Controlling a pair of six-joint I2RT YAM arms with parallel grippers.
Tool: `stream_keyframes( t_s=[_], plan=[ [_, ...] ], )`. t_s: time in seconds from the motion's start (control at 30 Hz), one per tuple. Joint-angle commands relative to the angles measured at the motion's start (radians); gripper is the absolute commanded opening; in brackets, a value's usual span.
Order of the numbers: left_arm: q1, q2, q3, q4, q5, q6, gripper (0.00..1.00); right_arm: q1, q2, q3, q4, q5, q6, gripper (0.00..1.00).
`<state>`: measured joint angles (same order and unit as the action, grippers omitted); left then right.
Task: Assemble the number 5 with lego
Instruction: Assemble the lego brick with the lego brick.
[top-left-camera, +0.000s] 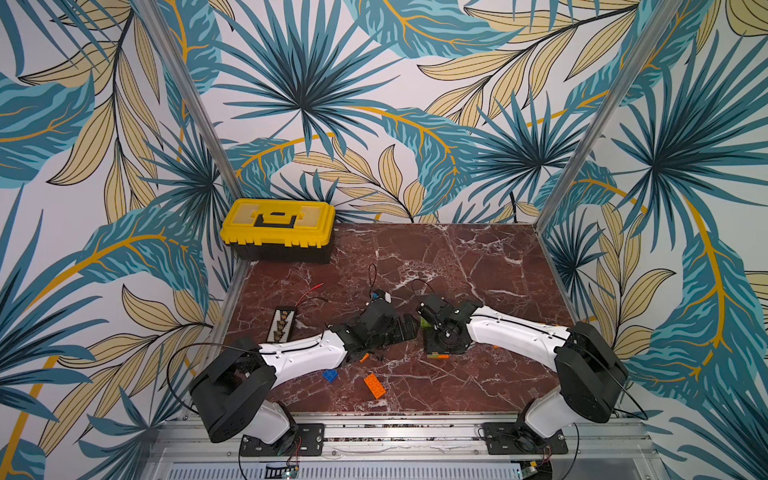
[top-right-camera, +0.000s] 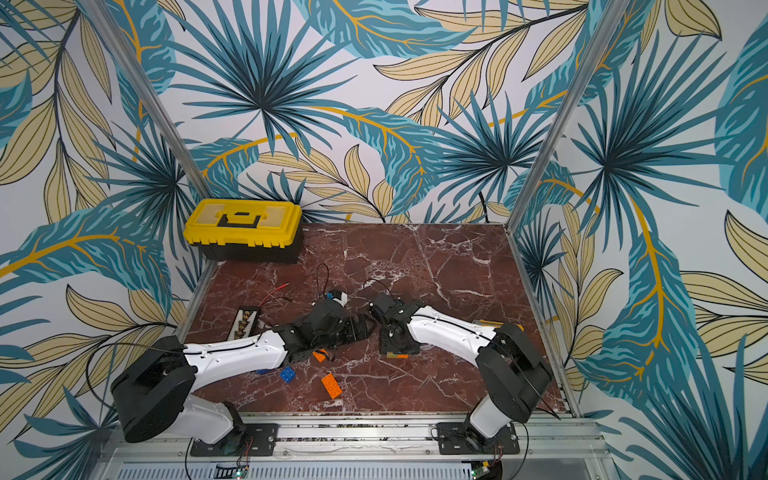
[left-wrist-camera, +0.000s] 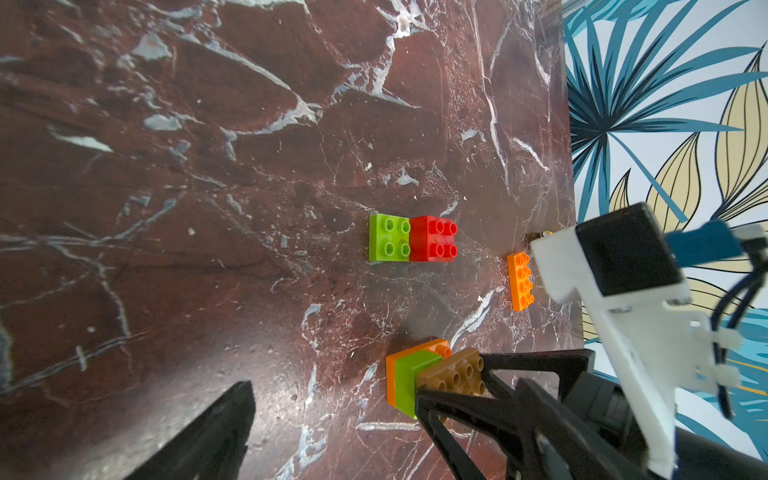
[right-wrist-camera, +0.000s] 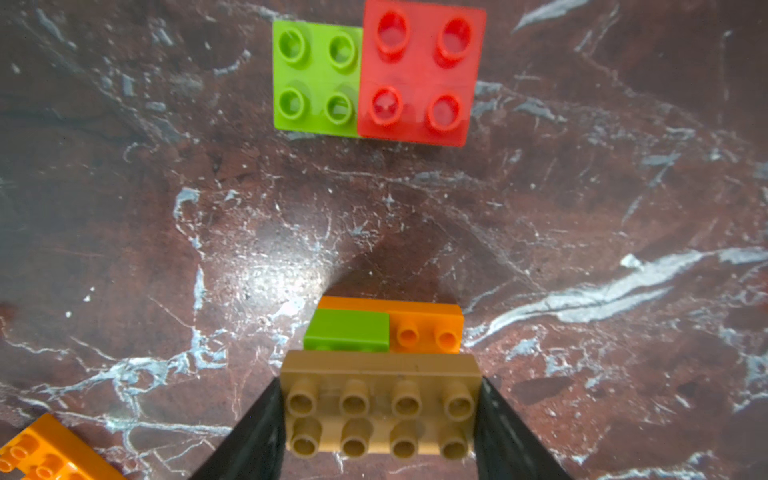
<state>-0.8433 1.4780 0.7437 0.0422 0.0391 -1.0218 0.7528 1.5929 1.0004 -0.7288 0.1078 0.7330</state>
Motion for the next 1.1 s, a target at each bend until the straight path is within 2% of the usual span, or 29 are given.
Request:
stream_keyframes(
  t_s=[0.0, 1.07],
  plan=[
    [0.001, 0.008, -0.02, 0.022, 0.002, -0.003, 1.0, 0.005, 0.017, -0.023, 0.006, 0.011, 0.016, 0.56],
    [0.0, 0.029, -0.014, 0.024, 0.029, -0.004, 1.0, 0.005, 0.018, -0.038, -0.05, 0.05, 0.028, 0.56]
  ],
)
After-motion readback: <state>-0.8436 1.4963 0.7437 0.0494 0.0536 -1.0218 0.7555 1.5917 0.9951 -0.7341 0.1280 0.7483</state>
